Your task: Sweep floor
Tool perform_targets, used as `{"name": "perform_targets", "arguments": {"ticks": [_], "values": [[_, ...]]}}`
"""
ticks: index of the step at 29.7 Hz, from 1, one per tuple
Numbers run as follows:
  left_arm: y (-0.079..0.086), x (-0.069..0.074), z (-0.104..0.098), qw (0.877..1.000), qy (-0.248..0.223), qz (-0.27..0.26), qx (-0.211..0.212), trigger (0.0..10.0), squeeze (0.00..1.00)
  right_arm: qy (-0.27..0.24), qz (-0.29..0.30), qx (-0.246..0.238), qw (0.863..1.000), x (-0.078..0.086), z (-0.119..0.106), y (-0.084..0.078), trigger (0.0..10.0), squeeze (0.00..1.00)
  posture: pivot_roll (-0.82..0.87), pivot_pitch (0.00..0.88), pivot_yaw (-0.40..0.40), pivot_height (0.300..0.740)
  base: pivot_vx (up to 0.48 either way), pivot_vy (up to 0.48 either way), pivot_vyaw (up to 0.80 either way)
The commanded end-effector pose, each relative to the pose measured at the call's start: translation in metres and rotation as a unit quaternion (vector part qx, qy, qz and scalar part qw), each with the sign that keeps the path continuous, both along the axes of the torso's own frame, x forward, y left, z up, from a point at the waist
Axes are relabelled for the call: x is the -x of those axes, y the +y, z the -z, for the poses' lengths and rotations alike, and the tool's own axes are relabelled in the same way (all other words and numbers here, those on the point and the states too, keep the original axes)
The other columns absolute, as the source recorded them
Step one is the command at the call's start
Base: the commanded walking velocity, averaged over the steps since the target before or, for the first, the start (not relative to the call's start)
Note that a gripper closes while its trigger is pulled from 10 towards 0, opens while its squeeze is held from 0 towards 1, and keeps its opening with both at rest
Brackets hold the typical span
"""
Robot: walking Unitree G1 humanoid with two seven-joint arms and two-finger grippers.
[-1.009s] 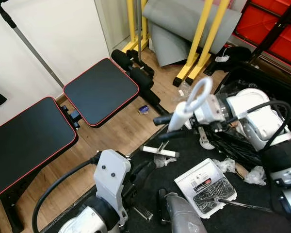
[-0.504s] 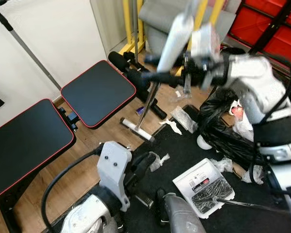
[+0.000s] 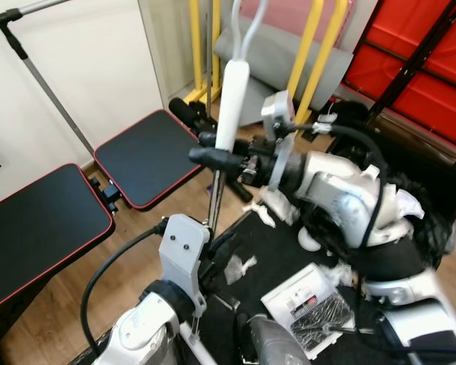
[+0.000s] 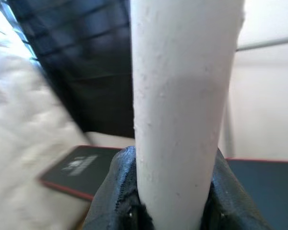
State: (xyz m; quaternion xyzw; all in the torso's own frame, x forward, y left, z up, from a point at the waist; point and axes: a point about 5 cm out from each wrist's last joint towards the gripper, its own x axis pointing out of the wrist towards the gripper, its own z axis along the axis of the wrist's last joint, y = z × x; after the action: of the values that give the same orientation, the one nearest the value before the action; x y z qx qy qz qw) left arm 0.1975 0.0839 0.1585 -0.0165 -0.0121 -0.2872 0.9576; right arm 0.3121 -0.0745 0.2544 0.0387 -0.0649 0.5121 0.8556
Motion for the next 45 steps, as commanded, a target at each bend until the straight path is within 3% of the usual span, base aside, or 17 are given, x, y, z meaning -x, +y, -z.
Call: {"name": "perform_targets", "arguments": {"ticks": [1, 2, 3, 18, 28, 36, 45], "values": [[0.002, -0.003, 0.003, 1.000, -0.002, -0.010, -0.008, 10.0, 0.00, -0.032, 0.040, -0.007, 0.999, 0.003, -0.006, -0.001, 10.0, 0.00, -0.13, 0.087, -0.089, 0.740, 0.000, 0.000, -0.80], [0.002, -0.003, 0.003, 1.000, -0.002, -0.010, -0.008, 10.0, 0.00, -0.032, 0.040, -0.007, 0.999, 0.003, -0.006, -0.001, 10.0, 0.00, -0.13, 0.087, -0.089, 0.740, 0.000, 0.000, -0.80], [0.006, -0.010, 0.001, 0.999, -0.016, -0.029, -0.019, 10.0, 0.00, -0.030, 0.091, -0.010, 0.995, 0.004, -0.002, 0.000, 10.0, 0.00, -0.13, 0.081, -0.085, 0.740, 0.000, 0.000, -0.80], [0.021, -0.025, 0.002, 0.996, -0.032, -0.070, -0.042, 10.0, 0.00, -0.027, 0.129, -0.062, 0.989, 0.004, -0.006, 0.003, 10.0, 0.00, -0.11, 0.050, -0.066, 0.740, 0.000, 0.000, -0.80], [0.035, -0.035, 0.003, 0.992, -0.035, -0.108, -0.055, 10.0, 0.00, -0.029, 0.162, -0.058, 0.985, 0.004, 0.010, 0.006, 10.0, 0.00, -0.12, 0.033, -0.060, 0.740, 0.000, 0.000, -0.80], [0.042, -0.041, 0.004, 0.989, -0.034, -0.129, -0.067, 10.0, 0.00, -0.032, 0.170, -0.057, 0.983, 0.002, 0.013, 0.006, 10.0, 0.00, -0.12, 0.023, -0.048, 0.740, 0.000, 0.327, -0.80], [0.048, -0.047, 0.002, 0.986, -0.051, -0.140, -0.076, 10.0, 0.00, -0.038, 0.182, -0.071, 0.980, 0.002, 0.014, 0.009, 10.0, 0.00, -0.12, 0.012, -0.033, 0.740, 0.000, 0.000, -0.80]]}}
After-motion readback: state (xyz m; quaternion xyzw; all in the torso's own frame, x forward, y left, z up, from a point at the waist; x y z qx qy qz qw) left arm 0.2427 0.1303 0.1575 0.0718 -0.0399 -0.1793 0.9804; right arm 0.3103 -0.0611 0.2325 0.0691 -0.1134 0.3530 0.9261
